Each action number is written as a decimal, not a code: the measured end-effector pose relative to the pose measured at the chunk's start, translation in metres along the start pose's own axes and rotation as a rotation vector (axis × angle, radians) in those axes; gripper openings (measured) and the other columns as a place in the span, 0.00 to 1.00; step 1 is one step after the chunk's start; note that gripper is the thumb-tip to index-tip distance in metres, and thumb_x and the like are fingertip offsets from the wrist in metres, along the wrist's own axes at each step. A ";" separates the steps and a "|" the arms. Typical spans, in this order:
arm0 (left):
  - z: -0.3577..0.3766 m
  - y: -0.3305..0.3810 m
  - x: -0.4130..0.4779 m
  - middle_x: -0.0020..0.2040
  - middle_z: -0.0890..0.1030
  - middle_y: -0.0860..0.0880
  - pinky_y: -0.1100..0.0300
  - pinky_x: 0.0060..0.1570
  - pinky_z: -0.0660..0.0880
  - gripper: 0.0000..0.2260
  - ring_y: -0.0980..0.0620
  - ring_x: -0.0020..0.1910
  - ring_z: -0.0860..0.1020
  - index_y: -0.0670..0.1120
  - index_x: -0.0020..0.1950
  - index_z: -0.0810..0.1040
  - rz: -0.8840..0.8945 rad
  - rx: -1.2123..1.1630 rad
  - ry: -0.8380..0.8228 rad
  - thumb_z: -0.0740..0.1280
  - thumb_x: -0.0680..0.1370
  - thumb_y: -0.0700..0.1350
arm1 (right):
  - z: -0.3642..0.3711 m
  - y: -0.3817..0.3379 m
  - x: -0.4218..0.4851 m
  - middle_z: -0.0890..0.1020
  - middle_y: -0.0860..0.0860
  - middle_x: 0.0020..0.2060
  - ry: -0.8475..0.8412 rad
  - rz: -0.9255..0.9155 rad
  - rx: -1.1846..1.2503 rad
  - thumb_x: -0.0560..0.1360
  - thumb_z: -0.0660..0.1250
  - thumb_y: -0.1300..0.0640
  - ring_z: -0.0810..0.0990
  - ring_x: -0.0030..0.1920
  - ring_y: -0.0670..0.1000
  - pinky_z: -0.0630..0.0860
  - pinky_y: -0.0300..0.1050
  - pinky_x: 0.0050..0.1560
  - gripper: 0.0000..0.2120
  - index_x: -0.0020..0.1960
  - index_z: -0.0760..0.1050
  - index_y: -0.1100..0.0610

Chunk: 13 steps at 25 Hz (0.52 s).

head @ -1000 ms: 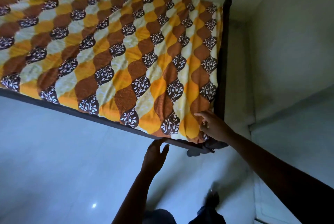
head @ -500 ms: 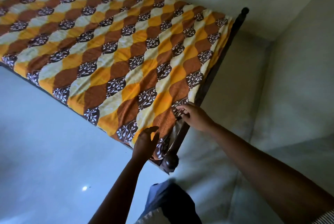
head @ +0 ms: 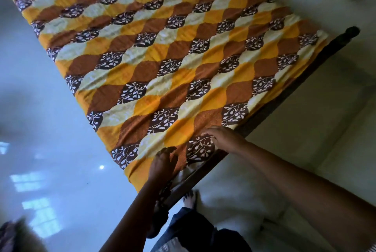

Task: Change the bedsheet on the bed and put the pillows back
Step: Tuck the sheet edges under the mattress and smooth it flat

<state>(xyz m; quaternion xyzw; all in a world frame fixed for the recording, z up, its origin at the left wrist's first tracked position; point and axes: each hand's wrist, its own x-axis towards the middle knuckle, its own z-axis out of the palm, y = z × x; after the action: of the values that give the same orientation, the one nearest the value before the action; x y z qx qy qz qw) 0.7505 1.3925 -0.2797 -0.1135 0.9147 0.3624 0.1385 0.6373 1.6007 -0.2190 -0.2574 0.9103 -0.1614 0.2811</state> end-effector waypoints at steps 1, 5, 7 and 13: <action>0.006 0.002 0.004 0.60 0.79 0.43 0.53 0.55 0.74 0.14 0.44 0.57 0.78 0.44 0.63 0.76 -0.020 0.017 0.003 0.64 0.78 0.45 | -0.003 0.014 0.007 0.74 0.54 0.65 -0.043 -0.030 -0.029 0.77 0.58 0.65 0.75 0.61 0.54 0.74 0.49 0.59 0.18 0.65 0.73 0.54; 0.036 0.001 0.009 0.58 0.80 0.46 0.51 0.56 0.73 0.19 0.43 0.57 0.77 0.47 0.60 0.78 -0.088 0.140 0.043 0.62 0.74 0.55 | -0.001 0.057 0.041 0.69 0.52 0.69 -0.194 -0.258 -0.329 0.80 0.52 0.54 0.69 0.67 0.54 0.66 0.51 0.66 0.17 0.65 0.71 0.52; 0.052 0.003 0.010 0.61 0.78 0.47 0.51 0.58 0.72 0.19 0.44 0.60 0.75 0.48 0.62 0.77 -0.181 0.173 0.073 0.65 0.73 0.54 | 0.003 0.071 0.062 0.69 0.51 0.69 -0.240 -0.347 -0.440 0.81 0.52 0.51 0.70 0.65 0.54 0.68 0.51 0.63 0.17 0.68 0.67 0.51; 0.071 0.033 0.015 0.65 0.74 0.48 0.49 0.62 0.68 0.20 0.45 0.64 0.71 0.53 0.67 0.72 -0.313 0.206 0.122 0.66 0.75 0.51 | 0.009 0.091 0.105 0.69 0.52 0.65 -0.333 -0.416 -0.573 0.76 0.64 0.59 0.67 0.63 0.53 0.72 0.46 0.57 0.16 0.63 0.69 0.55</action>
<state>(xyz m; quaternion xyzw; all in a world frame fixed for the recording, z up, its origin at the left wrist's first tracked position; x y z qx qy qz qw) 0.7385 1.4636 -0.3138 -0.2613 0.9248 0.2336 0.1483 0.5334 1.6150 -0.3115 -0.5274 0.7887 0.0899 0.3029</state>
